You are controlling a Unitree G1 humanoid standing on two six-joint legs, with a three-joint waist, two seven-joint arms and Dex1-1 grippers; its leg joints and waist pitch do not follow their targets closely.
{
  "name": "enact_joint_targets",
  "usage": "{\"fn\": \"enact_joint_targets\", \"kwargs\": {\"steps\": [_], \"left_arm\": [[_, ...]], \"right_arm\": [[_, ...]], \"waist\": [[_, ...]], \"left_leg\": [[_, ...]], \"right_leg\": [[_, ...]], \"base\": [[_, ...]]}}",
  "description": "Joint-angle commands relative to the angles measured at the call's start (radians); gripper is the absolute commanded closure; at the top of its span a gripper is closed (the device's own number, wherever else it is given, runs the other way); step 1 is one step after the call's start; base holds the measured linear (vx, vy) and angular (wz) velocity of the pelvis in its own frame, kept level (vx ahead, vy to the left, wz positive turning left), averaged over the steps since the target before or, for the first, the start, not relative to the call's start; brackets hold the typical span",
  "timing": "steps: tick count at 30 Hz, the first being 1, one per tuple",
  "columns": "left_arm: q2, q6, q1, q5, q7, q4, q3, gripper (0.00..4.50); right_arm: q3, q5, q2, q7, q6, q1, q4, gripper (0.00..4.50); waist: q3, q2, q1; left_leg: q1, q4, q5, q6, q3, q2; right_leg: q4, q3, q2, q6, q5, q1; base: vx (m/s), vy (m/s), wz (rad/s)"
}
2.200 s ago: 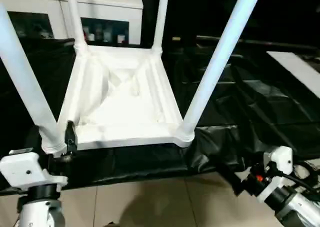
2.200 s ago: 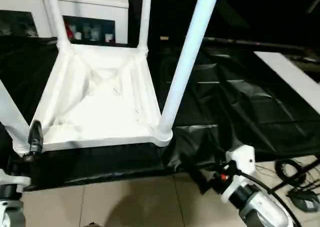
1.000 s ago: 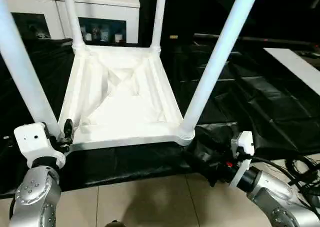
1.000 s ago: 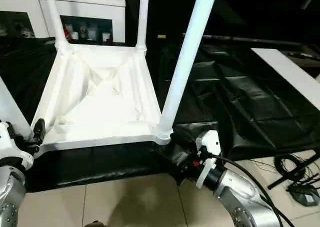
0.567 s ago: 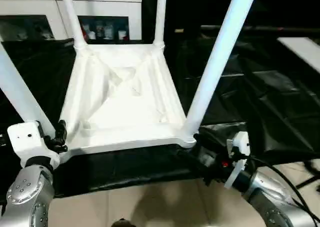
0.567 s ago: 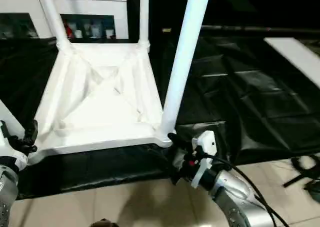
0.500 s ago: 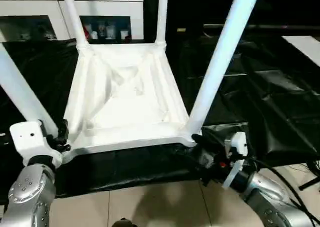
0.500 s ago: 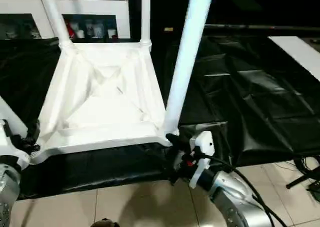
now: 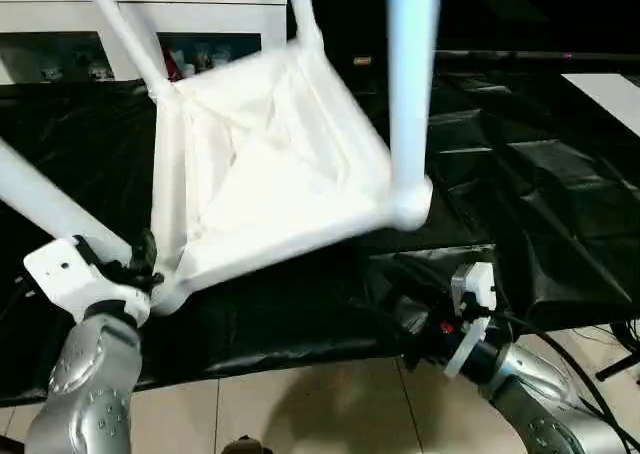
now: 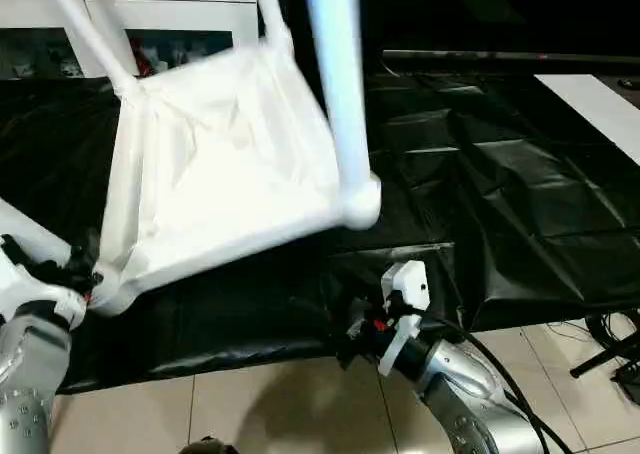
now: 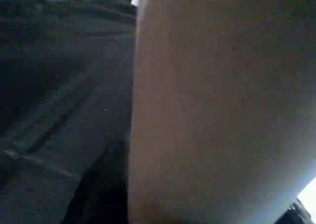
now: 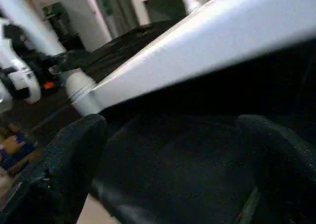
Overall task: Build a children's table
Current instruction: Flip table
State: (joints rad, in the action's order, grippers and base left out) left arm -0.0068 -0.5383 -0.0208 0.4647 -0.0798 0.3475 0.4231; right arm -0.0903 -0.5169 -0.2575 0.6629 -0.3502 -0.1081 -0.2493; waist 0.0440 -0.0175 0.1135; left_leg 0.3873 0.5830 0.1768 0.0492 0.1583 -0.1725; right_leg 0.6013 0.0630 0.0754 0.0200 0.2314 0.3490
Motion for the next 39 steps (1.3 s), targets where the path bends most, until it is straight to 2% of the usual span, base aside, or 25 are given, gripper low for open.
{"fn": "enact_joint_targets", "kwargs": {"steps": [1,3,5,6,7,9,11,15,16,18,19,21,22,23,24,25,26,28,29,31,32,33,35,37,39], "left_arm": [[-0.013,-0.028,-0.041,0.08,0.01,0.007,-0.018,2.39],[-0.001,-0.043,-0.058,0.065,0.033,0.015,-0.059,2.39],[-0.004,-0.049,-0.066,0.064,0.032,0.013,-0.066,2.39],[-0.005,-0.051,-0.07,0.063,0.03,0.011,-0.067,2.39],[-0.004,-0.054,-0.072,0.06,0.032,0.009,-0.073,2.39],[-0.005,-0.056,-0.078,0.064,0.027,0.006,-0.077,2.39],[-0.008,-0.064,-0.088,0.064,0.021,0.007,-0.075,2.39],[-0.01,-0.068,-0.097,0.063,0.018,0.01,-0.081,2.39],[-0.01,-0.068,-0.097,0.063,0.018,0.01,-0.081,2.39],[-0.013,-0.066,-0.097,0.061,0.017,0.013,-0.089,2.39],[-0.016,-0.065,-0.097,0.059,0.015,0.014,-0.091,2.39],[-0.018,-0.064,-0.097,0.058,0.015,0.015,-0.091,2.39],[-0.02,-0.064,-0.097,0.057,0.015,0.016,-0.091,2.39],[-0.02,-0.064,-0.097,0.056,0.015,0.016,-0.091,2.39],[-0.023,-0.064,-0.097,0.052,0.016,0.017,-0.093,2.39],[-0.023,-0.064,-0.097,0.052,0.016,0.017,-0.093,2.39],[-0.024,-0.064,-0.096,0.05,0.017,0.018,-0.095,2.39],[-0.019,-0.065,-0.095,0.045,0.023,0.019,-0.104,2.39],[-0.017,-0.065,-0.094,0.043,0.025,0.019,-0.108,2.39],[-0.011,-0.066,-0.091,0.036,0.031,0.021,-0.117,2.39],[-0.009,-0.068,-0.089,0.032,0.033,0.022,-0.122,2.39],[-0.006,-0.068,-0.087,0.028,0.036,0.024,-0.129,2.39],[0.001,-0.07,-0.085,0.018,0.042,0.028,-0.144,2.39],[0.009,-0.07,-0.081,0.005,0.052,0.033,-0.163,2.39],[0.018,-0.07,-0.077,-0.009,0.061,0.041,-0.185,2.39]], "right_arm": [[0.032,0.004,0.014,-0.045,-0.015,0.031,0.031,0.0],[0.066,-0.082,0.077,-0.068,-0.057,0.087,0.082,0.0],[0.078,-0.137,0.104,-0.072,-0.092,0.116,0.104,0.0],[0.083,-0.158,0.113,-0.073,-0.107,0.13,0.116,0.0],[0.085,-0.176,0.128,-0.075,-0.12,0.149,0.133,0.0],[0.093,-0.204,0.157,-0.086,-0.137,0.183,0.176,0.0],[0.106,-0.236,0.199,-0.091,-0.158,0.224,0.232,0.0],[0.125,-0.234,0.232,-0.097,-0.174,0.279,0.315,0.0],[0.125,-0.234,0.232,-0.097,-0.174,0.279,0.315,0.0],[0.142,-0.238,0.258,-0.129,-0.182,0.33,0.397,0.0],[0.166,-0.24,0.283,-0.159,-0.165,0.38,0.475,0.0],[0.18,-0.244,0.294,-0.17,-0.155,0.401,0.505,0.0],[0.192,-0.247,0.304,-0.178,-0.144,0.421,0.532,0.0],[0.196,-0.248,0.307,-0.181,-0.141,0.428,0.541,0.0],[0.221,-0.256,0.324,-0.183,-0.125,0.474,0.6,0.0],[0.221,-0.256,0.324,-0.183,-0.125,0.476,0.603,0.0],[0.229,-0.262,0.331,-0.182,-0.123,0.497,0.628,0.0],[0.253,-0.276,0.343,-0.169,-0.121,0.542,0.681,0.0],[0.263,-0.283,0.348,-0.165,-0.119,0.558,0.699,0.0],[0.288,-0.302,0.357,-0.159,-0.113,0.59,0.73,0.0],[0.3,-0.315,0.36,-0.157,-0.113,0.602,0.737,0.0],[0.313,-0.324,0.362,-0.158,-0.111,0.617,0.749,0.0],[0.335,-0.337,0.364,-0.163,-0.109,0.645,0.777,0.0],[0.354,-0.338,0.364,-0.162,-0.106,0.67,0.811,0.0],[0.378,-0.353,0.365,-0.165,-0.104,0.69,0.839,0.0]], "waist": [[-0.043,0.0,-0.006],[-0.044,0.001,-0.01],[-0.047,0.002,-0.009],[-0.049,0.006,-0.01],[-0.052,-0.001,-0.01],[-0.055,0.0,-0.009],[-0.056,-0.005,-0.009],[-0.054,-0.002,-0.008],[-0.054,-0.009,-0.009],[-0.052,-0.006,-0.011],[-0.053,-0.013,-0.01],[-0.052,-0.01,-0.011],[-0.053,-0.013,-0.01],[-0.054,-0.012,-0.01],[-0.055,-0.014,-0.009],[-0.056,-0.014,-0.011],[-0.058,-0.012,-0.008],[-0.062,-0.013,-0.007],[-0.062,-0.014,-0.009],[-0.061,-0.01,-0.007],[-0.059,-0.01,-0.009],[-0.059,-0.01,-0.009],[-0.06,-0.01,-0.011],[-0.06,-0.015,-0.015],[-0.06,-0.015,-0.015]], "left_leg": [[-0.018,-0.081,0.221,-0.008,-0.02,-0.059],[-0.021,-0.082,0.236,0.001,-0.021,-0.059],[-0.024,-0.081,0.24,0.007,-0.022,-0.061],[-0.022,-0.08,0.215,0.006,-0.023,-0.062],[-0.021,-0.077,0.176,0.004,-0.022,-0.062],[-0.021,-0.072,0.131,-0.003,-0.019,-0.059],[-0.019,-0.07,0.108,-0.011,-0.016,-0.058],[-0.021,-0.072,0.123,-0.006,-0.015,-0.06],[-0.021,-0.073,0.125,-0.004,-0.013,-0.061],[-0.021,-0.076,0.141,0.009,-0.013,-0.06],[-0.023,-0.075,0.146,0.017,-0.01,-0.061],[-0.024,-0.075,0.158,0.027,-0.008,-0.061],[-0.024,-0.075,0.147,0.027,-0.007,-0.062],[-0.023,-0.074,0.142,0.027,-0.007,-0.061],[-0.023,-0.074,0.134,0.028,-0.006,-0.061],[-0.02,-0.073,0.13,0.027,-0.007,-0.06],[-0.022,-0.07,0.119,0.025,-0.005,-0.06],[-0.019,-0.064,0.074,0.01,-0.003,-0.058],[-0.018,-0.064,0.073,0.007,-0.003,-0.057],[-0.019,-0.064,0.089,0.0,-0.001,-0.058],[-0.016,-0.067,0.103,0.002,-0.002,-0.059],[-0.019,-0.069,0.123,0.008,-0.003,-0.061],[-0.019,-0.069,0.122,0.015,-0.004,-0.062],[-0.018,-0.069,0.128,0.019,-0.002,-0.06],[-0.017,-0.069,0.12,0.016,-0.002,-0.061]], "right_leg": [[-0.075,-0.048,0.067,-0.133,0.143,-0.009],[-0.075,-0.048,0.066,-0.133,0.149,-0.007],[-0.072,-0.047,0.066,-0.13,0.134,-0.009],[-0.066,-0.047,0.064,-0.132,0.086,-0.012],[-0.062,-0.046,0.062,-0.133,0.026,-0.014],[-0.054,-0.045,0.063,-0.144,-0.041,-0.016],[-0.051,-0.045,0.065,-0.156,-0.06,-0.018],[-0.053,-0.044,0.067,-0.163,-0.017,-0.018],[-0.055,-0.044,0.066,-0.161,-0.012,-0.018],[-0.054,-0.044,0.069,-0.164,0.02,-0.016],[-0.057,-0.045,0.069,-0.16,0.032,-0.015],[-0.056,-0.047,0.07,-0.157,0.053,-0.013],[-0.054,-0.047,0.07,-0.151,0.038,-0.013],[-0.053,-0.047,0.07,-0.151,0.03,-0.014],[-0.052,-0.046,0.069,-0.146,0.02,-0.014],[-0.048,-0.046,0.07,-0.148,0.007,-0.015],[-0.047,-0.046,0.069,-0.147,-0.007,-0.014],[-0.04,-0.046,0.066,-0.149,-0.085,-0.013],[-0.038,-0.046,0.066,-0.153,-0.091,-0.013],[-0.04,-0.046,0.066,-0.157,-0.076,-0.011],[-0.041,-0.045,0.066,-0.159,-0.058,-0.011],[-0.043,-0.044,0.066,-0.156,-0.035,-0.011],[-0.042,-0.044,0.065,-0.153,-0.032,-0.01],[-0.043,-0.044,0.066,-0.156,-0.02,-0.009],[-0.041,-0.043,0.068,-0.161,-0.02,-0.01]], "base": [[0.0,0.0,0.0],[0.0,0.0,0.0],[0.0,0.0,0.0],[0.0,0.0,0.0],[0.0,0.0,0.0],[0.0,0.0,0.0],[0.0,0.0,0.0],[0.0,0.0,0.0],[0.0,0.0,0.0],[0.0,0.0,0.0],[0.0,0.0,0.0],[0.0,0.0,0.0],[0.0,0.0,0.0],[0.0,0.0,0.0],[0.0,0.0,0.0],[0.0,0.0,0.0],[0.0,0.0,0.0],[0.0,0.0,0.0],[0.0,0.0,0.0],[0.0,0.0,0.0],[0.0,0.0,0.0],[0.0,0.0,0.0],[0.0,0.0,0.0],[0.0,0.0,0.0],[0.0,0.0,0.0]]}}
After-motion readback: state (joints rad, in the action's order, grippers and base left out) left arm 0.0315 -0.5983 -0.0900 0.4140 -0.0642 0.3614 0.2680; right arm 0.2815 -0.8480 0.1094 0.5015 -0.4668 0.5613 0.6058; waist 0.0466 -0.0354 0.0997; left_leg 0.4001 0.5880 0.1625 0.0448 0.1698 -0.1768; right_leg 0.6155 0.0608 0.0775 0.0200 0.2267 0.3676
